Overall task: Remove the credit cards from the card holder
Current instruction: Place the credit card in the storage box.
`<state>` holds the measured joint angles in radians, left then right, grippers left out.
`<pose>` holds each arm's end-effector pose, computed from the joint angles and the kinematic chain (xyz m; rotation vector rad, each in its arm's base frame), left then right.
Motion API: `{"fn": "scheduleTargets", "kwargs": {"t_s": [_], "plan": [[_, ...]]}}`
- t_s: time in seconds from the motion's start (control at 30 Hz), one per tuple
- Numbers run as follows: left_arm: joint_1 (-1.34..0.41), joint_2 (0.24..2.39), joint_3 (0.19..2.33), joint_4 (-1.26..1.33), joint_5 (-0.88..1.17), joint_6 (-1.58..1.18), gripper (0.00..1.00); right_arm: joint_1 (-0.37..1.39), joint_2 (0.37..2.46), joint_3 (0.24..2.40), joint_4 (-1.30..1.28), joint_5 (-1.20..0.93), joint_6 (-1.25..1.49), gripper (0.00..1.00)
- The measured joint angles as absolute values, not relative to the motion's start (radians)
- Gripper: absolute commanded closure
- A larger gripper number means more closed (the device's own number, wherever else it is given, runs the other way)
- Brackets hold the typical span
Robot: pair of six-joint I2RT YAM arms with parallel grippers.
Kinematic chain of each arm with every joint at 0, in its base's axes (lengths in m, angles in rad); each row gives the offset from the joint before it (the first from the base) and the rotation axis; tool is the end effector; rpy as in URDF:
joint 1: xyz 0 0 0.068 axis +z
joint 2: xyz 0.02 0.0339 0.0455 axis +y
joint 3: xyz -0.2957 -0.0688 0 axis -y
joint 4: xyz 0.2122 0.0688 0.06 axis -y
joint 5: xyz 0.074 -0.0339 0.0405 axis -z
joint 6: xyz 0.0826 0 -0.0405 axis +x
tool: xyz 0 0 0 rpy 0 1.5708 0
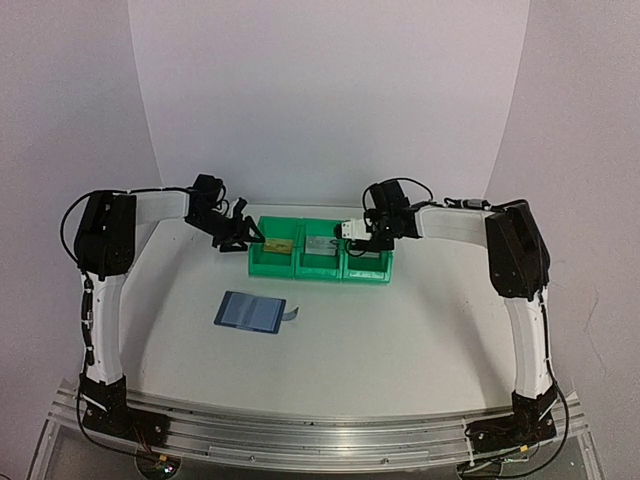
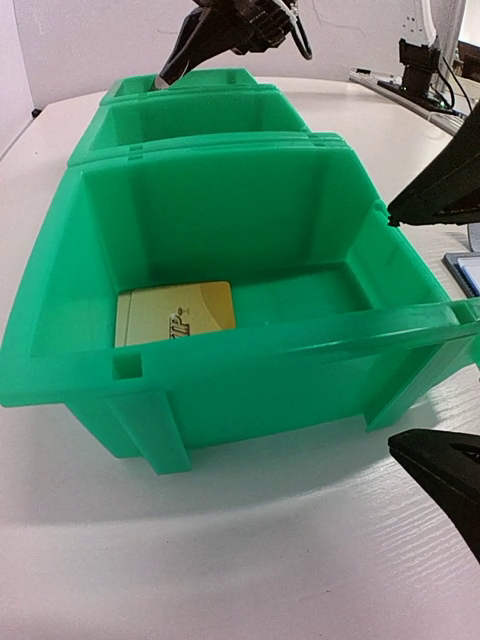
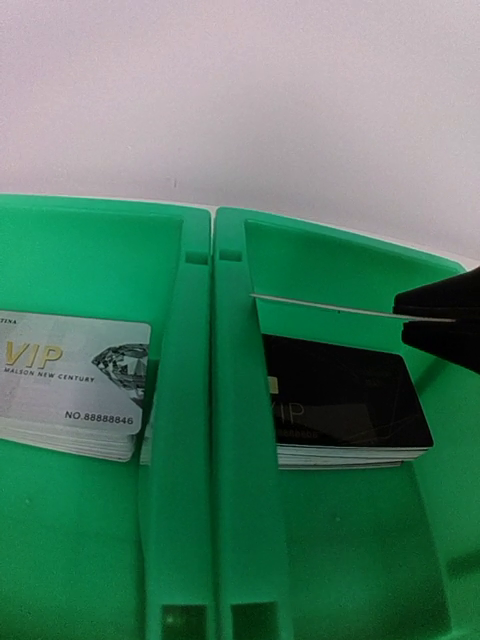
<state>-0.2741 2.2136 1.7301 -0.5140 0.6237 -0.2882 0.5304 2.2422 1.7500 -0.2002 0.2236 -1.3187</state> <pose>0.4582 -0.1789 0.1862 0.2273 2.5858 -1.0117 0.4736 0.2565 0.1990 -1.7848 1.5001 -0.6614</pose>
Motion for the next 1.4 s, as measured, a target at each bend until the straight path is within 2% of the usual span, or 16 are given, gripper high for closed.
{"fn": "scheduleTargets", "kwargs": {"t_s": [0.27,0.73,0.87,1.03,1.4], "plan": [[-0.278,2.237,1.742,-0.513,0.637,-0.289,0.31,0.531,2.246,1.715,-0.125,0.234,-1.411,1.00],[-0.285,2.266,1.787,-0.510,0.694,-0.284,0.31,0.534,2.225,1.548,0.163,0.231,-1.579,1.00],[-0.284,2.281,1.806,-0.514,0.700,-0.284,0.31,0.534,2.225,1.536,0.188,0.221,-1.622,0.93],[-0.284,2.294,1.820,-0.514,0.704,-0.285,0.31,0.538,2.225,1.520,0.197,0.193,-1.638,0.74],[-0.284,2.294,1.820,-0.514,0.706,-0.286,0.31,0.540,2.225,1.533,0.162,0.151,-1.563,0.40]]}}
